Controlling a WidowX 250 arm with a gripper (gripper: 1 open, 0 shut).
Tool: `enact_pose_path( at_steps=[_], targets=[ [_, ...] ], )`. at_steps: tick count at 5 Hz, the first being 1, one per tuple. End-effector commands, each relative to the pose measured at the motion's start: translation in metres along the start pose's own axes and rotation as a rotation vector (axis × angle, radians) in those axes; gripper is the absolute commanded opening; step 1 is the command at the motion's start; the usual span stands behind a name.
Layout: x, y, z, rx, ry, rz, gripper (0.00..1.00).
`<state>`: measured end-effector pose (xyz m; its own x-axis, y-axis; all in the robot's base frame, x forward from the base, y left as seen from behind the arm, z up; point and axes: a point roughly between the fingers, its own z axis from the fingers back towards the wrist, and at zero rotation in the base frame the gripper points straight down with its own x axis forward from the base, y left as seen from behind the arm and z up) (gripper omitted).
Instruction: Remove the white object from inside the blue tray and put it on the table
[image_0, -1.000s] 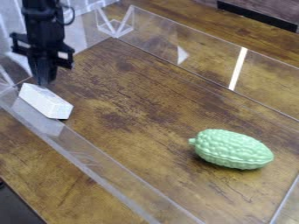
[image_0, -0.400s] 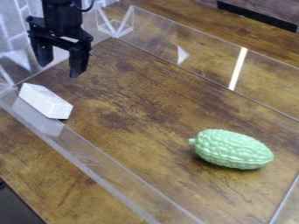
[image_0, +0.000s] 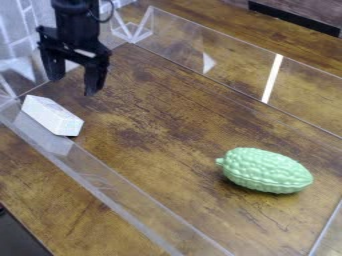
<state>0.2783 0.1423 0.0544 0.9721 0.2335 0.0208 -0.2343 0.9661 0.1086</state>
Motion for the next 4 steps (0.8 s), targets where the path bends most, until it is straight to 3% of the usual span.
enact_pose_path(
  at_steps=[1,2,4],
  targets=[
    [0.005,-0.003,-0.005,0.018,-0.033,0.000,1.00],
    [0.006,-0.005,-0.018,0.034,-0.034,0.004,1.00],
    [0.008,-0.002,-0.026,0.057,-0.031,0.014,1.00]
  ],
)
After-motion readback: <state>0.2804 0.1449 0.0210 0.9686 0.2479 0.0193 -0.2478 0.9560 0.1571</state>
